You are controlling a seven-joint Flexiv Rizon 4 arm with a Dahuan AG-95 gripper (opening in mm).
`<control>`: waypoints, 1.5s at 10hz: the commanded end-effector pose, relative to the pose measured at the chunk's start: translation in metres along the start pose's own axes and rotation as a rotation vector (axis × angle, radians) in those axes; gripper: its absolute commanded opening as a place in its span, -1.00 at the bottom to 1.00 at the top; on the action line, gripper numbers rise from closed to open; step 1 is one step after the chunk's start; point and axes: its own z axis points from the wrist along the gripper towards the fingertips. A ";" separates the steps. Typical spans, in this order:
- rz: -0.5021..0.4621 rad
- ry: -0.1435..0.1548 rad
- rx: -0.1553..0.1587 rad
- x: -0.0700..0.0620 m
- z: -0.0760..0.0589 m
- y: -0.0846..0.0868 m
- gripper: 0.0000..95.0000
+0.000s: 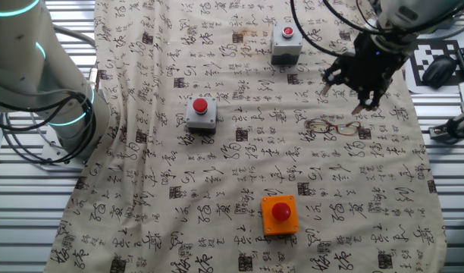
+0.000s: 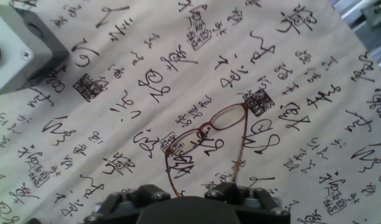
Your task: Unfold the leg of the glasses (with one hand)
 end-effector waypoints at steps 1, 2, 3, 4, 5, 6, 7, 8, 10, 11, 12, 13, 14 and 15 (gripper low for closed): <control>0.023 -0.034 -0.031 -0.005 0.001 0.002 -0.20; 0.051 -0.053 -0.047 -0.009 0.003 0.009 -0.60; 0.078 -0.056 -0.050 -0.012 0.007 0.019 -0.60; 0.097 -0.059 -0.054 -0.014 0.010 0.026 -1.00; 0.113 -0.062 -0.057 -0.014 0.010 0.026 -1.00; 0.139 -0.059 -0.057 -0.014 0.010 0.026 -1.00; 0.161 -0.053 -0.058 -0.014 0.010 0.026 -1.00; 0.168 -0.055 -0.060 -0.014 0.010 0.026 -1.00; 0.184 -0.054 -0.061 -0.014 0.010 0.026 -1.00; 0.190 -0.057 -0.064 -0.014 0.010 0.026 -1.00; 0.201 -0.059 -0.066 -0.014 0.010 0.026 -1.00; 0.211 -0.060 -0.065 -0.014 0.010 0.026 -1.00; 0.218 -0.061 -0.064 -0.014 0.010 0.026 -1.00; 0.219 -0.062 -0.063 -0.014 0.010 0.026 -1.00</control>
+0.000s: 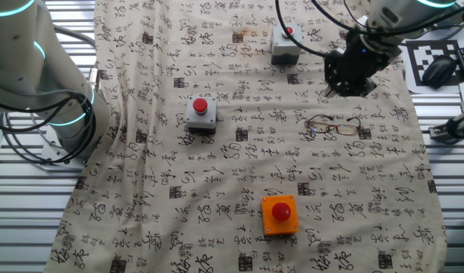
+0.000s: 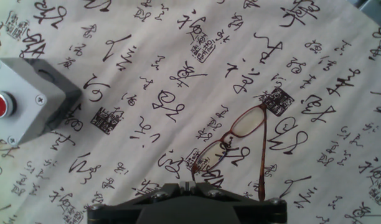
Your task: Unfold the leg of the glasses (with one hand)
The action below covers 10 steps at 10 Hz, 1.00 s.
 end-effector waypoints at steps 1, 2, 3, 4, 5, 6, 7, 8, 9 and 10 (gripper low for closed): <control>-0.002 0.001 -0.001 -0.001 0.000 -0.001 -1.00; -0.003 0.001 -0.001 -0.001 0.000 -0.001 -1.00; -0.004 0.002 -0.001 -0.001 0.000 -0.001 -1.00; -0.003 0.004 0.000 0.000 0.000 -0.001 -1.00; -0.002 0.015 0.005 0.003 -0.002 -0.004 -1.00; -0.018 0.021 0.008 0.008 -0.003 -0.011 -1.00; -0.038 0.020 0.005 0.015 -0.005 -0.021 -1.00; -0.069 0.015 -0.001 0.026 -0.005 -0.039 -1.00; -0.092 0.015 -0.003 0.031 -0.006 -0.050 -1.00; -0.133 0.016 -0.008 0.044 -0.011 -0.070 -1.00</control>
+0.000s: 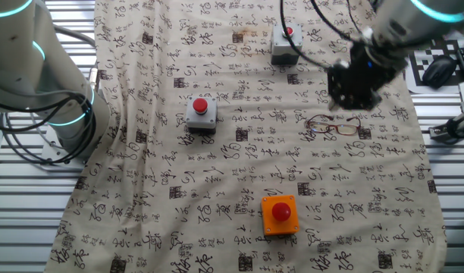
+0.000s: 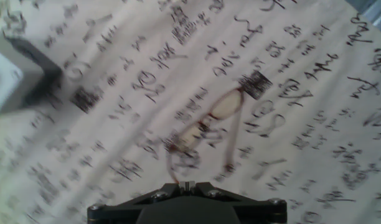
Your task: Unfold the leg of the glasses (with one hand)
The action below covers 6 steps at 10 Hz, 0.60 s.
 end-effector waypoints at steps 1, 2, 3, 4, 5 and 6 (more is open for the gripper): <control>-0.059 0.000 -0.011 0.022 -0.007 -0.026 -1.00; -0.068 0.002 -0.011 0.028 -0.009 -0.028 -1.00; -0.074 0.001 -0.011 0.030 -0.009 -0.027 -1.00; -0.075 -0.008 -0.017 0.029 -0.007 -0.021 -1.00; -0.065 -0.010 -0.015 0.029 -0.007 -0.021 -1.00; -0.027 -0.007 -0.009 0.029 -0.007 -0.021 -1.00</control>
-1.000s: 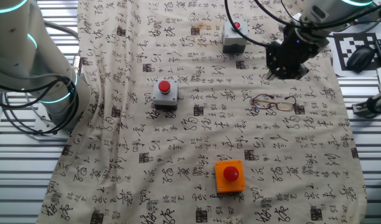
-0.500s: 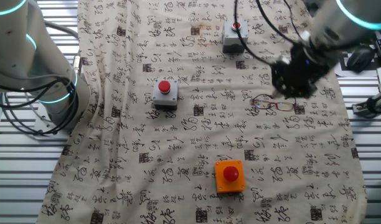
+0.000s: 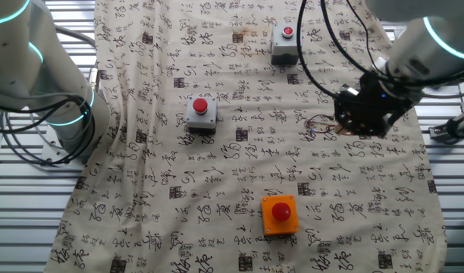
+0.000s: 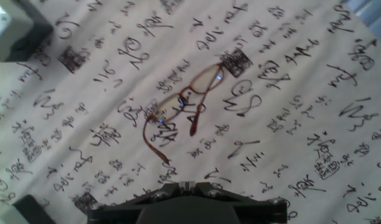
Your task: Unfold the leg of the glasses (with one hand)
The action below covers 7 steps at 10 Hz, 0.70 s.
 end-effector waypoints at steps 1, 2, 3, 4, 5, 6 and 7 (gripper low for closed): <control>0.065 0.016 0.019 -0.001 0.000 0.000 -1.00; 0.074 0.015 0.023 -0.001 0.000 0.000 -1.00; 0.078 0.012 0.026 -0.001 0.000 0.000 -1.00; 0.070 0.011 0.027 -0.001 0.000 0.000 -1.00; 0.044 0.010 0.028 -0.001 0.000 0.000 -1.00; 0.016 0.012 0.029 0.001 0.010 -0.011 -1.00; 0.011 0.014 0.030 0.004 0.016 -0.016 -1.00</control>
